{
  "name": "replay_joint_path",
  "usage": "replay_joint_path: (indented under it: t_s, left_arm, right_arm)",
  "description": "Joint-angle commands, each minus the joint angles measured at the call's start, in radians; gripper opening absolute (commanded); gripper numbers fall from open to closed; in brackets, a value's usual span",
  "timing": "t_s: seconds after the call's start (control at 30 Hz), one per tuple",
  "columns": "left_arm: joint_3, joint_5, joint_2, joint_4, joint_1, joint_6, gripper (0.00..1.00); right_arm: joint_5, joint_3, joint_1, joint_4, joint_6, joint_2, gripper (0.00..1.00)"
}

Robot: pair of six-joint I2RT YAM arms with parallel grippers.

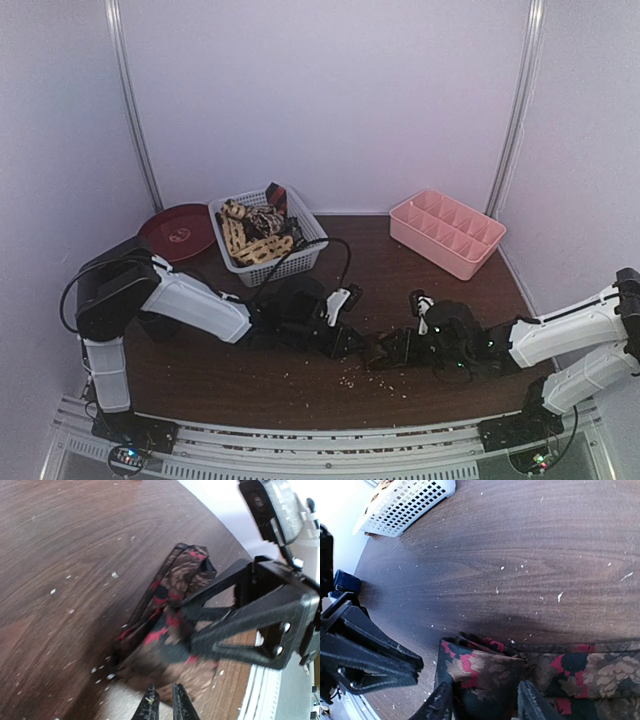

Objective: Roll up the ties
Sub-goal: Roll the tie at the center of the board.

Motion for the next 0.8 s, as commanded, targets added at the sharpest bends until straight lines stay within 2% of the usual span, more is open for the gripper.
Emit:
replay_joint_path:
  t_s: [0.0, 0.43, 0.63, 0.77]
  left_arm:
    - [-0.049, -0.044, -0.057, 0.007, 0.028, -0.005, 0.13]
    - [-0.098, -0.052, -0.052, 0.009, 0.049, -0.025, 0.12]
    - [-0.185, -0.073, -0.111, 0.015, 0.090, -0.035, 0.12]
    - [-0.247, -0.093, -0.161, 0.004, 0.100, -0.024, 0.12]
  right_arm:
    - [0.027, -0.036, -0.016, 0.001, -0.042, -0.003, 0.42]
    - [-0.124, -0.124, -0.091, 0.172, -0.060, 0.036, 0.37]
    - [-0.189, -0.135, -0.076, 0.320, 0.043, 0.134, 0.36]
    - [-0.186, -0.113, -0.022, 0.448, 0.148, 0.229, 0.35]
